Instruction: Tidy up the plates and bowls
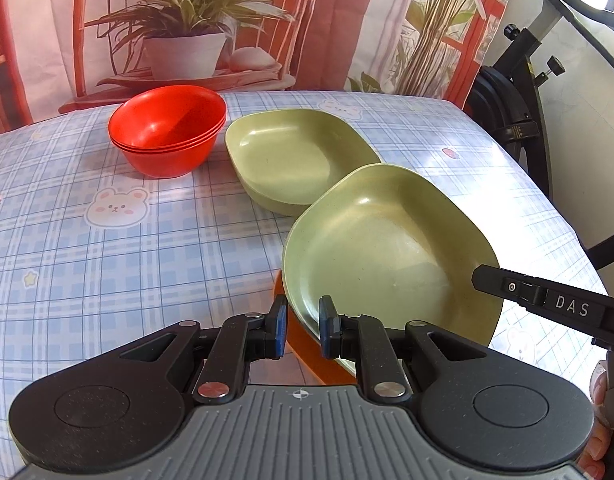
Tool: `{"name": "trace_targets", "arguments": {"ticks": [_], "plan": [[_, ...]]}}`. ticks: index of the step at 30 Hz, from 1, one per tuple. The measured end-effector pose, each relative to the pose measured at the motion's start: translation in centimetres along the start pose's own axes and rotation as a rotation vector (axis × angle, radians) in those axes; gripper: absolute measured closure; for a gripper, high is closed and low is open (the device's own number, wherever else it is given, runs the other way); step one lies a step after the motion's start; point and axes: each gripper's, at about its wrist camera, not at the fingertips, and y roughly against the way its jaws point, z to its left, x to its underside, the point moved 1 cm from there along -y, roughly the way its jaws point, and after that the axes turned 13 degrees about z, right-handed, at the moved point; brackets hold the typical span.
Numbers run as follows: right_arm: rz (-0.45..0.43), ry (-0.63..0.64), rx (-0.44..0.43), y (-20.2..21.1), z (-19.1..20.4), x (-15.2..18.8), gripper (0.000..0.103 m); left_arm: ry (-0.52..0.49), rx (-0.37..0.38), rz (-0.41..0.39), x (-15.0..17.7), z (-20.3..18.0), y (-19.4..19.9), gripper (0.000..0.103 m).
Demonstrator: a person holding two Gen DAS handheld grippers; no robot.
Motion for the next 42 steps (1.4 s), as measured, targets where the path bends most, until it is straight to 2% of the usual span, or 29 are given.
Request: {"name": "trace_targets", "arguments": {"ticks": [16,19,30,32,42], "plan": [[0.028,0.01,0.021,-0.1,0.0,0.7,0.092,-0.025,-0.011,0.001,0.1,0.0,-0.3,0.086],[0.029,0.009,0.021,0.0,-0.2,0.8,0.092,-0.028,-0.02,-0.002,0.2,0.0,-0.2,0.083],[0.019,0.031,0.041,-0.1,0.1,0.6,0.091,-0.009,-0.029,-0.025,0.3,0.8,0.1,0.083],[0.024,0.037,0.047,-0.3,0.1,0.6,0.091,0.001,-0.023,-0.026,0.4,1.0,-0.2,0.08],[0.049,0.033,0.073,-1.3,-0.4,0.8,0.088,-0.001,-0.017,-0.037,0.5,1.0,-0.8,0.08]]}}
